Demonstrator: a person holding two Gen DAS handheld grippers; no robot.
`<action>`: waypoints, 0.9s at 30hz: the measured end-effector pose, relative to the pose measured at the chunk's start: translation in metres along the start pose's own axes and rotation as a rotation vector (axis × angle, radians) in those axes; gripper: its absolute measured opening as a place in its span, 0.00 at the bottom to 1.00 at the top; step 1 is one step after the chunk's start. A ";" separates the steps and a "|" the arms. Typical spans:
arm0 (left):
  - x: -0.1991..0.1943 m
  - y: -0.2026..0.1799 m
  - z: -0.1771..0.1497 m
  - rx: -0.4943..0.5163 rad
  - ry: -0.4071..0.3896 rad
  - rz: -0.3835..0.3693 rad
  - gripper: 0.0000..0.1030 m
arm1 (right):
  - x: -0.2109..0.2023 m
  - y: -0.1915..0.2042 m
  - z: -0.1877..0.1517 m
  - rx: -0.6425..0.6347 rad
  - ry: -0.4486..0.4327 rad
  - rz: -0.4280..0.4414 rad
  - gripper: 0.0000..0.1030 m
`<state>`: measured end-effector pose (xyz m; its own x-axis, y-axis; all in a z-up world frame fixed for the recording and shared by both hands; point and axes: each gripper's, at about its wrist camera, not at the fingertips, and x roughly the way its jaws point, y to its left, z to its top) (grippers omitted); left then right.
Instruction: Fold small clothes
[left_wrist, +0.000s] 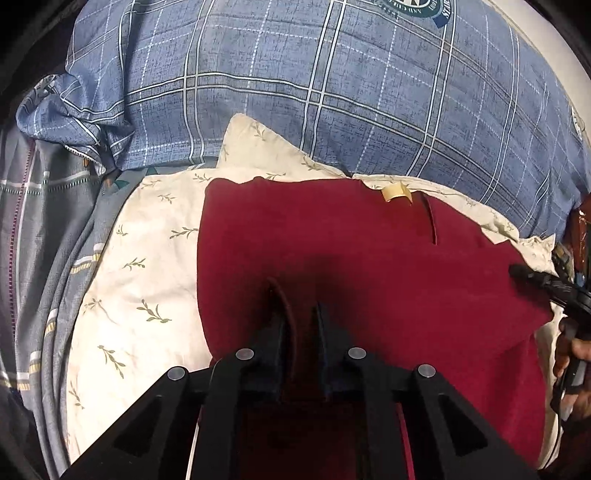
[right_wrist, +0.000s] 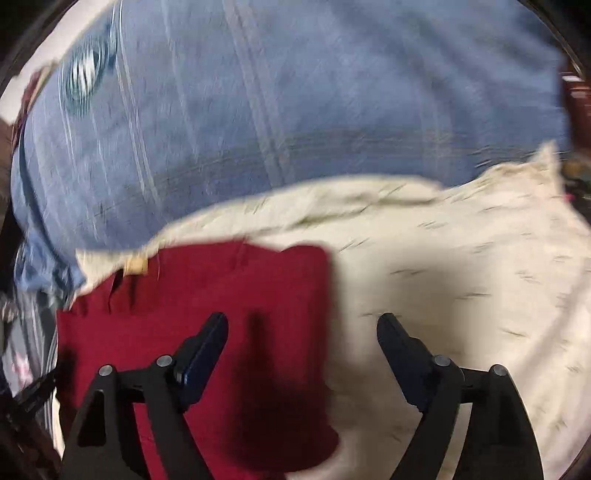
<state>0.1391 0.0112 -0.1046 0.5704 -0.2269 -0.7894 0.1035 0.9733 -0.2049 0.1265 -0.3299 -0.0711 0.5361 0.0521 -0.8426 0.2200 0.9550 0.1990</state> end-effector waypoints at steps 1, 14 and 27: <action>-0.001 -0.001 0.000 0.004 -0.007 0.005 0.18 | 0.006 0.003 0.000 -0.017 0.019 -0.001 0.22; -0.024 -0.008 -0.008 0.002 -0.089 0.044 0.64 | -0.055 0.025 -0.024 -0.051 -0.129 -0.081 0.34; -0.063 0.027 -0.030 -0.135 -0.026 0.028 0.66 | -0.087 0.035 -0.061 -0.069 -0.076 -0.014 0.73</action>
<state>0.0816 0.0506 -0.0782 0.5930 -0.1971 -0.7807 -0.0223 0.9652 -0.2606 0.0383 -0.2831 -0.0210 0.5943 0.0183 -0.8040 0.1730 0.9734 0.1500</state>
